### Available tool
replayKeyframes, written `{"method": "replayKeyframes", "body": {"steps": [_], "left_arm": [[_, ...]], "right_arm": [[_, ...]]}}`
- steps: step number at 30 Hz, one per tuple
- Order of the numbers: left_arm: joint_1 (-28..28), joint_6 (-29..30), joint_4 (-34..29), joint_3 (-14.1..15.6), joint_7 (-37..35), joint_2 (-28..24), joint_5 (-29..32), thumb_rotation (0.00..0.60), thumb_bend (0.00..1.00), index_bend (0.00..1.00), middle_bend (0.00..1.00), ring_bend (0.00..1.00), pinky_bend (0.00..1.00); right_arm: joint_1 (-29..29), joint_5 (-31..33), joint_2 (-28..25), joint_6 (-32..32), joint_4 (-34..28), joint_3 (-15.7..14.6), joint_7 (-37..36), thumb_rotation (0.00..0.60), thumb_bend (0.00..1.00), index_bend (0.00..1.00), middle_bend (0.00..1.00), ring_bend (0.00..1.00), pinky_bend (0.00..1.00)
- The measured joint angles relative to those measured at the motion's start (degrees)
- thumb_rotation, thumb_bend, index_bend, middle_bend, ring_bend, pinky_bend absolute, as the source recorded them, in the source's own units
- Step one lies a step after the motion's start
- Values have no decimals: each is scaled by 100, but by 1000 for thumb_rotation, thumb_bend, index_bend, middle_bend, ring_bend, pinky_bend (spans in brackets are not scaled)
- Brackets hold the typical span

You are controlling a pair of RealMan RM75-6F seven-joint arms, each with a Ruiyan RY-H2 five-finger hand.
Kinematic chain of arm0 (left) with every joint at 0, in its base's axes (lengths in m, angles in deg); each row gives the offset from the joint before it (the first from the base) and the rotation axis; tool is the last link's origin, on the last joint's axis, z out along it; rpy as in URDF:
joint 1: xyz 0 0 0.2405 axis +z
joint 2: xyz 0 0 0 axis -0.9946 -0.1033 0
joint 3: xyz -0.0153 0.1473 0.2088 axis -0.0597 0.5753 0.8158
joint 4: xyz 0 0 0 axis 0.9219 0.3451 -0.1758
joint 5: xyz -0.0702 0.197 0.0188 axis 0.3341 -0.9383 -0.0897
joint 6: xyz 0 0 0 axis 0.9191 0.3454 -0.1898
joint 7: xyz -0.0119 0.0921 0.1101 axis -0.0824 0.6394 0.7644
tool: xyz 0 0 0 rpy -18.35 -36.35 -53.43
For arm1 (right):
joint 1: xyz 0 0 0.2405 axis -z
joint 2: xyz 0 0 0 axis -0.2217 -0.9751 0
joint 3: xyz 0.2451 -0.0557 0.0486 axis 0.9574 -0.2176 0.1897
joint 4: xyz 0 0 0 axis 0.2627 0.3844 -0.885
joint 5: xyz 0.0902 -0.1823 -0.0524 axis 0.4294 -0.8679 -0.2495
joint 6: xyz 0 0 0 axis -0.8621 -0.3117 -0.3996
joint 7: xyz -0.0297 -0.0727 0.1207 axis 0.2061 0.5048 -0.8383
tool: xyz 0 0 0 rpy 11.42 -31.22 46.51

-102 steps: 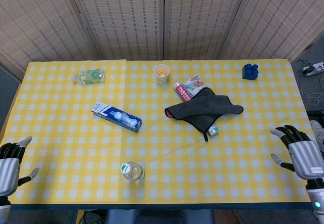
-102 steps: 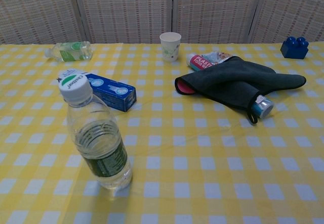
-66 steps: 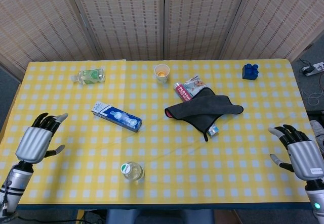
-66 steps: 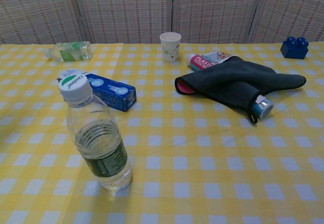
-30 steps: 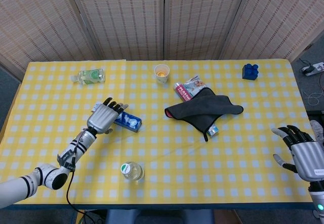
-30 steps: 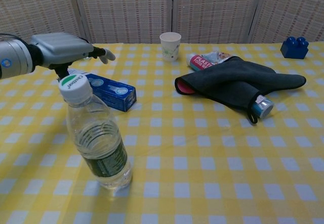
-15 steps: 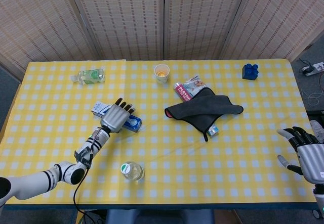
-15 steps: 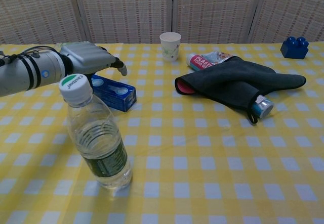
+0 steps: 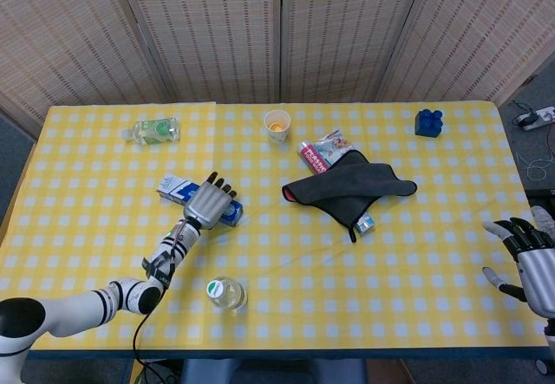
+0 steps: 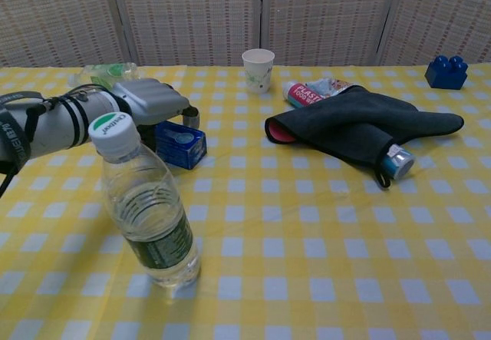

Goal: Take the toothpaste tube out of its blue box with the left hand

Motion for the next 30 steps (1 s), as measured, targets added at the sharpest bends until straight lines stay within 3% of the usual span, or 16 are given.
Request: {"method": "replayKeyframes", "body": {"steps": [12, 20, 30], "left_arm": [[28, 164, 1, -7, -667, 51, -325, 600, 231, 488, 436, 264, 80], [216, 492, -674, -184, -1505, -449, -714, 600, 230, 484, 436, 267, 80], [530, 935, -1686, -684, -3106, -1126, -1110, 600, 231, 480, 436, 282, 80]], "right_arm": [[34, 18, -10, 26, -7, 17, -2, 600, 180, 236, 249, 159, 306], [17, -15, 1, 19, -35, 29, 35, 600, 180, 236, 248, 159, 306], [-24, -72, 26, -11, -96, 36, 98, 600, 180, 236, 249, 159, 306]]}}
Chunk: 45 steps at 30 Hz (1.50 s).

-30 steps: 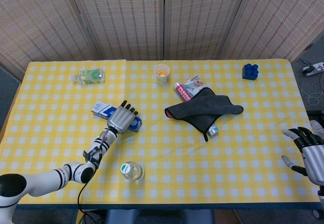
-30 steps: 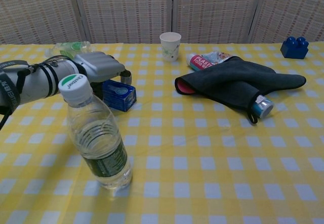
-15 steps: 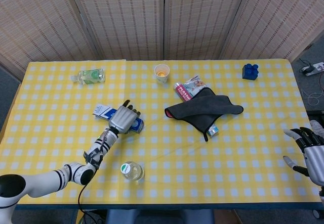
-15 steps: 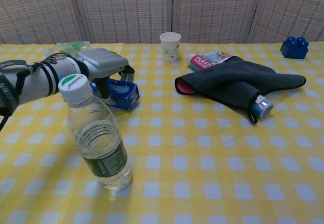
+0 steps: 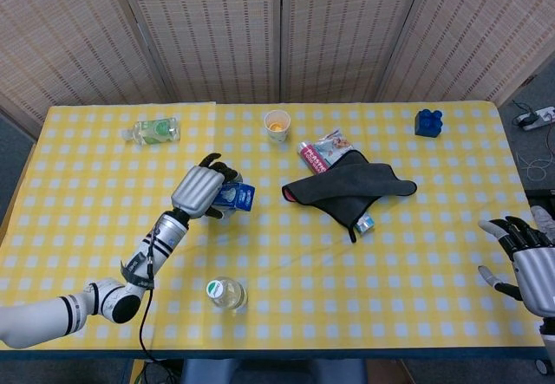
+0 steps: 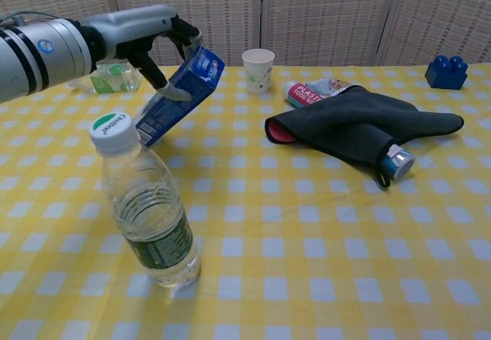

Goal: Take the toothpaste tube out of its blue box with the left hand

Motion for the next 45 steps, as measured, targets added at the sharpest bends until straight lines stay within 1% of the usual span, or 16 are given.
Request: {"method": "replayKeyframes", "body": {"steps": [4, 14, 19, 24, 30, 36, 39, 43, 45], "left_arm": [[102, 265, -288, -162, -494, -188, -345, 600, 232, 478, 436, 282, 80], [166, 723, -536, -461, -910, -359, -587, 600, 232, 471, 436, 282, 80], [179, 886, -706, -583, -1014, -492, -685, 600, 232, 467, 436, 280, 80], [187, 846, -851, -561, -866, -693, -678, 600, 232, 463, 436, 275, 80], [223, 788, -921, -407, -301, -949, -642, 600, 232, 465, 436, 274, 80], [261, 578, -956, -44, 803, -1226, -424, 600, 232, 456, 436, 272, 70], [252, 436, -986, 178, 1539, -1326, -149, 600, 232, 455, 436, 272, 57], [211, 297, -1025, 507, 2619, -1371, 442, 600, 232, 456, 436, 272, 48], [190, 252, -1023, 657, 2970, -1349, 748, 600, 232, 456, 436, 272, 47]], "right_arm": [[8, -17, -1, 33, -13, 3, 9, 600, 181, 236, 249, 159, 306], [72, 15, -10, 108, 0, 7, -15, 600, 180, 236, 249, 159, 306], [77, 6, 10, 123, 15, 11, -19, 600, 180, 236, 249, 159, 306], [79, 18, 35, 111, 33, 13, -38, 600, 180, 236, 249, 159, 306], [46, -27, 54, 95, 46, 19, -52, 600, 180, 236, 249, 159, 306], [4, -32, 86, 17, 54, 15, -36, 600, 180, 236, 249, 159, 306], [-28, -57, 101, -12, 43, 15, -13, 600, 180, 236, 249, 159, 306], [-44, -62, 97, -21, 21, 23, 14, 600, 180, 236, 249, 159, 306], [-45, -56, 90, -26, 12, 22, 21, 600, 180, 236, 249, 159, 306]]}}
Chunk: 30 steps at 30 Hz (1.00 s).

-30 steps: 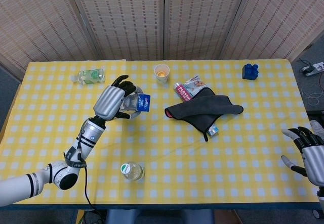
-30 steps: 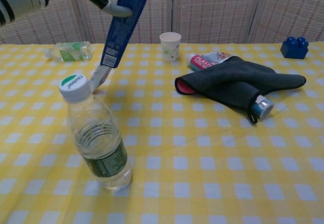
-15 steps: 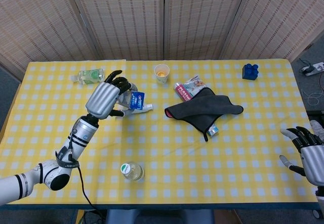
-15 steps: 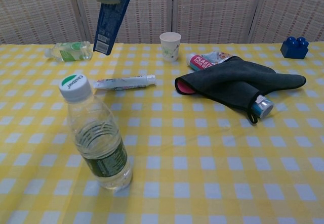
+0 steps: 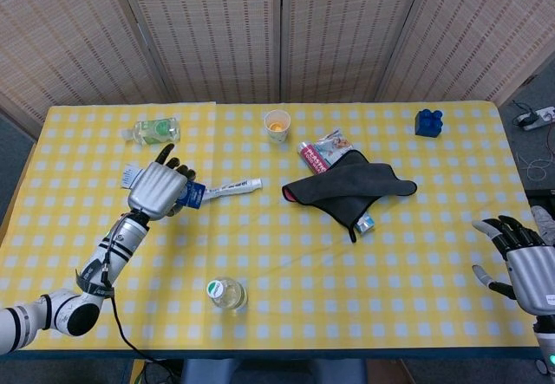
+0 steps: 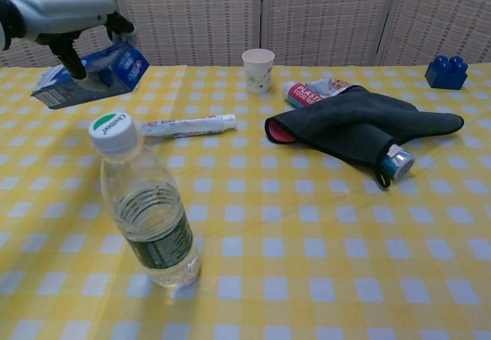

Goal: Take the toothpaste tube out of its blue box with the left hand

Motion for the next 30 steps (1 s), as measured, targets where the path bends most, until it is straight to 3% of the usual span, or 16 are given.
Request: {"method": "replayKeyframes", "body": {"steps": [4, 6, 10, 12, 21, 30], "left_arm": [[-60, -86, 59, 339, 595, 117, 503, 600, 232, 448, 435, 272, 37], [-79, -127, 83, 431, 682, 185, 685, 600, 231, 398, 407, 267, 37], [-128, -214, 89, 526, 738, 281, 1107, 600, 228, 87, 171, 146, 35], [-148, -198, 77, 537, 743, 318, 1253, 600, 227, 6, 94, 99, 35], [8, 332, -11, 444, 290, 332, 1048, 600, 227, 1, 64, 82, 35], [763, 1193, -198, 367, -788, 69, 581, 600, 227, 88, 64, 92, 35]], "right_arm": [[6, 17, -3, 1, -8, -1, 9, 600, 180, 236, 249, 159, 306], [1, 18, 1, -11, -13, -2, 8, 600, 180, 236, 249, 159, 306], [-12, 5, 9, -20, -20, -4, 32, 600, 180, 229, 249, 159, 306], [-12, 8, 4, -19, -29, -2, 49, 600, 180, 225, 249, 159, 306], [8, 31, -32, 1, -62, -2, 78, 600, 181, 225, 249, 159, 306], [-62, 22, -243, -123, -79, 0, -70, 600, 180, 225, 249, 159, 306]]}}
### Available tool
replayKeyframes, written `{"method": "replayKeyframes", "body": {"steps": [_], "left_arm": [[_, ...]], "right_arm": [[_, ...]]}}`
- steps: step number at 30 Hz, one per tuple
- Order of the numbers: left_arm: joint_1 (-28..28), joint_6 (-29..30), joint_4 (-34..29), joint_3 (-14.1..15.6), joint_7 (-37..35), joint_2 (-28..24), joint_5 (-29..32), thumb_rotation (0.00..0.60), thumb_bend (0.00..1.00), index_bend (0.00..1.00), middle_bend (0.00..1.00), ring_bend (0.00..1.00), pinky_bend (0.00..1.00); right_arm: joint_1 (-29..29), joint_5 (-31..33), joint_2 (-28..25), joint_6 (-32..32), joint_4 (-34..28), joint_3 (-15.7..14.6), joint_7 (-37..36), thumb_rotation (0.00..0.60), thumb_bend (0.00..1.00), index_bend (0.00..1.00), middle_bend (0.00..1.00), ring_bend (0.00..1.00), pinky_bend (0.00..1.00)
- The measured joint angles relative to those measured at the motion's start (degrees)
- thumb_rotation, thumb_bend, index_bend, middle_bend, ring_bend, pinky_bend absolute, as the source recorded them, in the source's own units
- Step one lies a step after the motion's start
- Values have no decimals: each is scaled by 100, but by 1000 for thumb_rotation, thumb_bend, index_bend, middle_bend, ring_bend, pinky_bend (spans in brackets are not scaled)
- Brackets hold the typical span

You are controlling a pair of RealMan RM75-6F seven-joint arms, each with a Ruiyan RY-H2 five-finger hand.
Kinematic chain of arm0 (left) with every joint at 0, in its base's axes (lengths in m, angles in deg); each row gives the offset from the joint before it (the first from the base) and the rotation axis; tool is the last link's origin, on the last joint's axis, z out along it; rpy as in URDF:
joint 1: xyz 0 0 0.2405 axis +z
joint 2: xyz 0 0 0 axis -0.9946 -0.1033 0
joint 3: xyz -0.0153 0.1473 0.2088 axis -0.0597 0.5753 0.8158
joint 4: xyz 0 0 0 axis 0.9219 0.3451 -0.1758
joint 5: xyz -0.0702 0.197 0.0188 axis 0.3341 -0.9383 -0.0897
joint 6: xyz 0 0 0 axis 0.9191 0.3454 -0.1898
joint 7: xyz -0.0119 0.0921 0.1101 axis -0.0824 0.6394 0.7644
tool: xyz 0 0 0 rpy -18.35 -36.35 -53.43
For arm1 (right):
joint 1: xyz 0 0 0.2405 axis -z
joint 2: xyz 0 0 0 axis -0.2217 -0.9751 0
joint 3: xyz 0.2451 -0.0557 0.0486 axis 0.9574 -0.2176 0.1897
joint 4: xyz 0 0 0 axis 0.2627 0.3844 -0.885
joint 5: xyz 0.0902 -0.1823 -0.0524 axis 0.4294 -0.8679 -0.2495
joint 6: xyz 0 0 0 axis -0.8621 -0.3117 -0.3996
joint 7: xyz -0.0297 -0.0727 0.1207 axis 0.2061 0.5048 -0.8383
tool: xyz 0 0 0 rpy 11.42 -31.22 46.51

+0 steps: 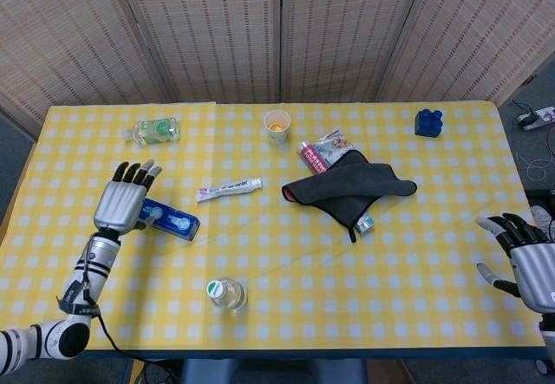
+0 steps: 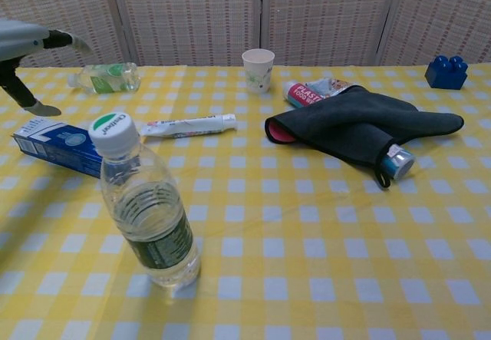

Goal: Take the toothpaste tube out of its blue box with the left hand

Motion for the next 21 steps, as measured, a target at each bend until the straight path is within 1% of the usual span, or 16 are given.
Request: {"method": "replayKeyframes", "body": {"steps": [6, 13, 17, 21], "left_arm": [[664, 706, -47, 214, -487, -277, -707, 600, 227, 101, 65, 94, 35], [1609, 1675, -1, 596, -1060, -524, -1603, 600, 227, 139, 88, 98, 35], [2086, 2162, 30, 753, -1241, -572, -1884, 600, 227, 152, 97, 98, 36], [2518, 2551, 55, 932, -1316, -577, -2213, 600, 227, 152, 100, 98, 35]], "right_arm": [[-96, -65, -161, -127, -45, -18, -209, 600, 183, 225, 249, 159, 306], [-166, -161, -198, -246, -64, -84, -376, 600, 184, 225, 249, 159, 306], [-214, -258, -197, -281, -63, -123, -568, 600, 184, 225, 249, 159, 306], [-251, -357, -158, -267, -20, -146, -586, 600, 184, 225, 249, 159, 306]]}}
